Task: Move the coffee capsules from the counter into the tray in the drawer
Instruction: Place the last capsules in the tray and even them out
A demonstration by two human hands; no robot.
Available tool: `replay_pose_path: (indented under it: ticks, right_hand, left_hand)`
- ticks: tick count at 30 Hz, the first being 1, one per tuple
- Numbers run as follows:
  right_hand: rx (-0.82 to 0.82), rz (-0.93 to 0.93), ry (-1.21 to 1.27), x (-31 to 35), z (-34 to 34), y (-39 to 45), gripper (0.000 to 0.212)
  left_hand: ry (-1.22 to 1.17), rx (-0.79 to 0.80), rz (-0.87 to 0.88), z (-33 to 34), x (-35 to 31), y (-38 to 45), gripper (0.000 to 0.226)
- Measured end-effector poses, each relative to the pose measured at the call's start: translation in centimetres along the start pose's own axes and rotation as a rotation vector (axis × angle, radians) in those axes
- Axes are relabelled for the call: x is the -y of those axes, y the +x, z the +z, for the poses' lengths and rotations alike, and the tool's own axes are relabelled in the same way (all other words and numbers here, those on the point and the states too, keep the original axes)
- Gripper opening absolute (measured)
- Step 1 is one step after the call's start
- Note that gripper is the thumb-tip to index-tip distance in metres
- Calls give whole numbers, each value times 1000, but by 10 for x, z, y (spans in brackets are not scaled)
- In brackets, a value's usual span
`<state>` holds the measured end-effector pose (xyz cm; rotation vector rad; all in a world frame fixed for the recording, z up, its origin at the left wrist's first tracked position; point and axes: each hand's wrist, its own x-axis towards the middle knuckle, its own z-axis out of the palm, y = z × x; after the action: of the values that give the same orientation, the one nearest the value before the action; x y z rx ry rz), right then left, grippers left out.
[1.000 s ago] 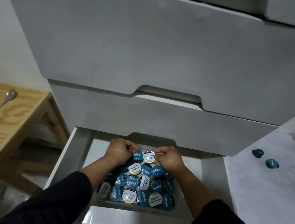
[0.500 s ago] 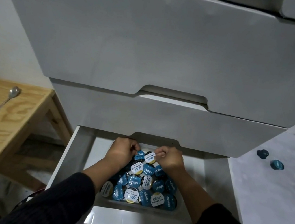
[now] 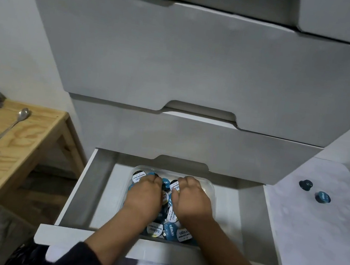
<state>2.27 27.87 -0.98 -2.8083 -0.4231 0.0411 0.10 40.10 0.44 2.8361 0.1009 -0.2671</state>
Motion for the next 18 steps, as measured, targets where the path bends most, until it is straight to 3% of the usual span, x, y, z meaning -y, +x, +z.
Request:
replay_pose_path:
  ticks: [7, 11, 14, 18]
  right_hand:
    - [-318, -177, -72, -9, -19, -33, 25]
    - [-371, -117, -8, -35, -24, -46, 28]
    - [-477, -144, -68, -63, -36, -56, 33]
    - [-759, -289, -309, -120, -59, -69, 14]
  left_hand:
    - [-67, -248, 8, -2, -26, -34, 36]
    - [-117, -319, 54, -2, -48, -37, 38]
    - [-144, -386, 127, 3, -77, -35, 34]
    - [-173, -396, 236, 12, -133, -31, 35]
